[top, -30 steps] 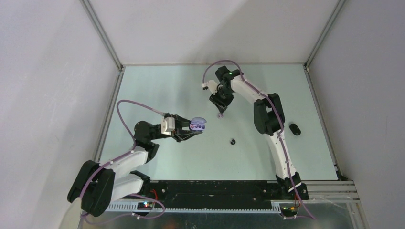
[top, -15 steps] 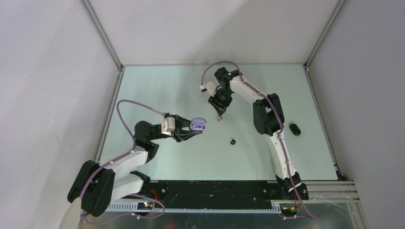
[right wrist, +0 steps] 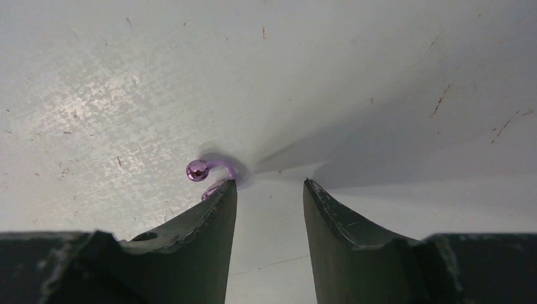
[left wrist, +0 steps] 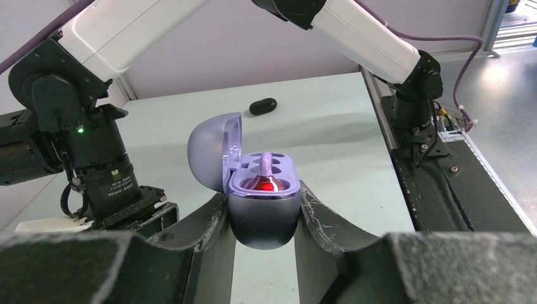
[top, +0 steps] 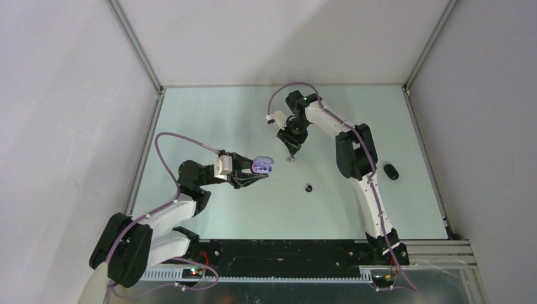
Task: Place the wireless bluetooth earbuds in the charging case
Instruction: Pick up the earbud from the center of the board.
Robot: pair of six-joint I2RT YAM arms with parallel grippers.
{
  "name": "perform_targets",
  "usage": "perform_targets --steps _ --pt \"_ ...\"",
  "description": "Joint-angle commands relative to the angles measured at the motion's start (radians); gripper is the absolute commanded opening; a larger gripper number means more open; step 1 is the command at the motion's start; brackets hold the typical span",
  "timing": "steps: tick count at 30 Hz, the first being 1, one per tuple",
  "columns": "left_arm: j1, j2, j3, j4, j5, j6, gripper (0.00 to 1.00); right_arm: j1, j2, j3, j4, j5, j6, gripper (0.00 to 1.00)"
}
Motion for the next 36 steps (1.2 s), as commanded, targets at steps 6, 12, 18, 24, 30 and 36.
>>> perform_targets --steps 6,12,18,24,30,36 --pt "0.006 -0.023 0.012 0.022 0.010 0.021 0.00 0.000 -0.037 -0.004 -0.058 -0.024 -0.034 0.43" --pt "0.006 -0.026 0.012 0.023 0.010 0.019 0.00 0.000 -0.027 -0.004 -0.085 -0.035 -0.055 0.43" --pt "0.005 -0.028 0.012 0.025 0.013 0.015 0.00 0.005 -0.028 -0.004 -0.094 -0.064 -0.068 0.45" --pt "0.006 -0.024 0.014 0.027 0.013 0.016 0.00 0.008 -0.028 -0.005 -0.095 -0.093 -0.075 0.48" --pt "0.006 -0.024 0.012 0.026 0.013 0.019 0.00 0.014 -0.026 -0.008 -0.102 -0.104 -0.084 0.47" --pt "0.006 -0.025 0.012 0.023 0.014 0.023 0.00 0.017 -0.025 -0.009 -0.127 -0.131 -0.106 0.47"
